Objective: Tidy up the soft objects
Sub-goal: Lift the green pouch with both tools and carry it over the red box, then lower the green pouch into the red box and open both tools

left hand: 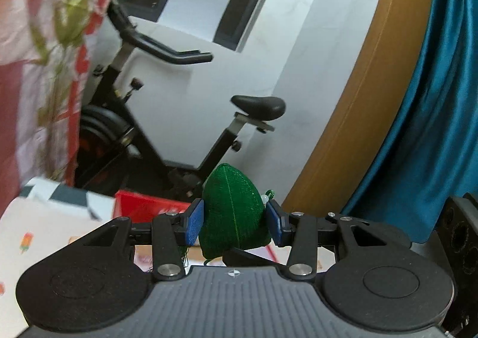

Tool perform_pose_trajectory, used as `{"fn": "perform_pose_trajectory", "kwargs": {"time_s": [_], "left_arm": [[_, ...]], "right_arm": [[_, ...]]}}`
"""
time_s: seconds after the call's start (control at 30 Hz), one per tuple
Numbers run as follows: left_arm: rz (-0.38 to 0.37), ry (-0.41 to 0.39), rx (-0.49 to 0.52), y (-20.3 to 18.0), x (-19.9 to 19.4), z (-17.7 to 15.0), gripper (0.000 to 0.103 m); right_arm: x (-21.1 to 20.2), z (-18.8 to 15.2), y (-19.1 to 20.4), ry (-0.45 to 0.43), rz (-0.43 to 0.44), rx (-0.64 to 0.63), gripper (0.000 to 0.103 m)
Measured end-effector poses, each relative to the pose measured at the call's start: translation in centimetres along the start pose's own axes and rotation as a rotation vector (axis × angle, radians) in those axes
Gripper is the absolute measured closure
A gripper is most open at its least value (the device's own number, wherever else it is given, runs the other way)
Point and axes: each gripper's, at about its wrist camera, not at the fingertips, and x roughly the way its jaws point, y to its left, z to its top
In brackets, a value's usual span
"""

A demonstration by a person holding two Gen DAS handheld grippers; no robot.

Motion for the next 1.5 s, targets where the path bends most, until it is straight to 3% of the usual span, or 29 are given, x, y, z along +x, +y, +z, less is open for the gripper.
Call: {"fn": "perform_pose_trajectory", "kwargs": {"time_s": [0.13,0.53,0.83,1.07,1.27,1.33,1.4,1.5], "left_arm": [[-0.024,0.067,0.021,-0.4,4.0,-0.4,0.054],[-0.018,0.361,-0.014,2.0,17.3,-7.3,0.054],[0.035,0.402,-0.004,2.9,21.4,-8.1,0.054],[0.074,0.354,0.045,2.6,19.1,-7.4,0.050],[0.130,0.281,0.127,2.0,14.5,-7.2,0.029],[0.143,0.254,0.144,1.8,12.6,-7.3,0.013],[0.159,0.229,0.162,1.5,10.7,-7.5,0.004],[0.192,0.205,0.172,1.2,8.2,-8.4,0.000]], "right_arm": [[1.4,-1.0,-2.6,0.045,-0.031,0.009,0.064],[7.0,-11.9,-9.2,0.277,-0.056,0.167,0.064],[8.2,-14.3,-12.1,0.327,-0.108,0.250,0.063],[6.3,-14.1,-12.5,0.305,-0.159,0.276,0.060],[3.2,-13.7,-11.2,0.248,-0.186,0.292,0.031],[2.1,-13.8,-10.5,0.231,-0.194,0.295,0.018],[1.0,-13.8,-9.7,0.216,-0.207,0.300,0.007],[-0.7,-14.2,-8.6,0.192,-0.213,0.312,0.002]]}}
